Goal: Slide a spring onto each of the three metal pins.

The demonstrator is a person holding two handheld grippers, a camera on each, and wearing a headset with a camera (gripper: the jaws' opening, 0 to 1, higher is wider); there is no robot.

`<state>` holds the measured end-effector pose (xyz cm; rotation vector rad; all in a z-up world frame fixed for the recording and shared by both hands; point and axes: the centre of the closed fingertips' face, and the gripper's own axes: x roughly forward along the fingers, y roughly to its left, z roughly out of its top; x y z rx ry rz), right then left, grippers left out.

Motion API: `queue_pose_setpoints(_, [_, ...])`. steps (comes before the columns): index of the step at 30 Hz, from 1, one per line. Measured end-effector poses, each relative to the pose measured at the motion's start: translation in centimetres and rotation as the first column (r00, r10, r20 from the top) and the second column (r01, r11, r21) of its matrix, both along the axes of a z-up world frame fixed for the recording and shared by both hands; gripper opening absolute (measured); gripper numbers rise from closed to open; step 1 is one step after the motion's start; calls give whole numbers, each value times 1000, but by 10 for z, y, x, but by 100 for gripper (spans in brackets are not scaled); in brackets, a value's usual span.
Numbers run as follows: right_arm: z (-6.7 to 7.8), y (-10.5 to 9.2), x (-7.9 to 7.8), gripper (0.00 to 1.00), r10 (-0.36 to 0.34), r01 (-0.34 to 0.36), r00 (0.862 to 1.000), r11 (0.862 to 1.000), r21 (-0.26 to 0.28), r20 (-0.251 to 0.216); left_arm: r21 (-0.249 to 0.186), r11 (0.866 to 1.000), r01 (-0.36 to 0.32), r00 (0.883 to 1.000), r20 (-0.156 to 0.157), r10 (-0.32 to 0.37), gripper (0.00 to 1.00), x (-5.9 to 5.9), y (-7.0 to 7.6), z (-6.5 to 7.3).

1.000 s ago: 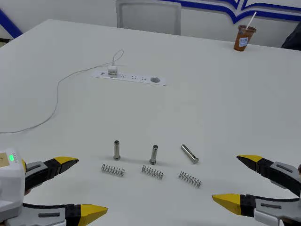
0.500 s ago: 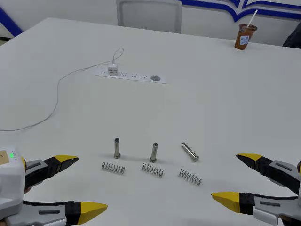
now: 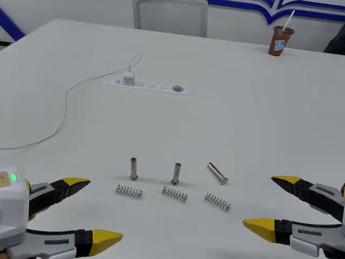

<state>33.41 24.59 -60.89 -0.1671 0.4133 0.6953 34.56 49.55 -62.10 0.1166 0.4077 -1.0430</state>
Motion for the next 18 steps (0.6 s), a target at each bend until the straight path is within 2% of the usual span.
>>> queue_pose_setpoints(18, [5, 2, -2, 73, -11, 11, 1000, 1000, -5, 0, -4, 1000, -6, 1000, -1, 6, 79, 0, 0, 0])
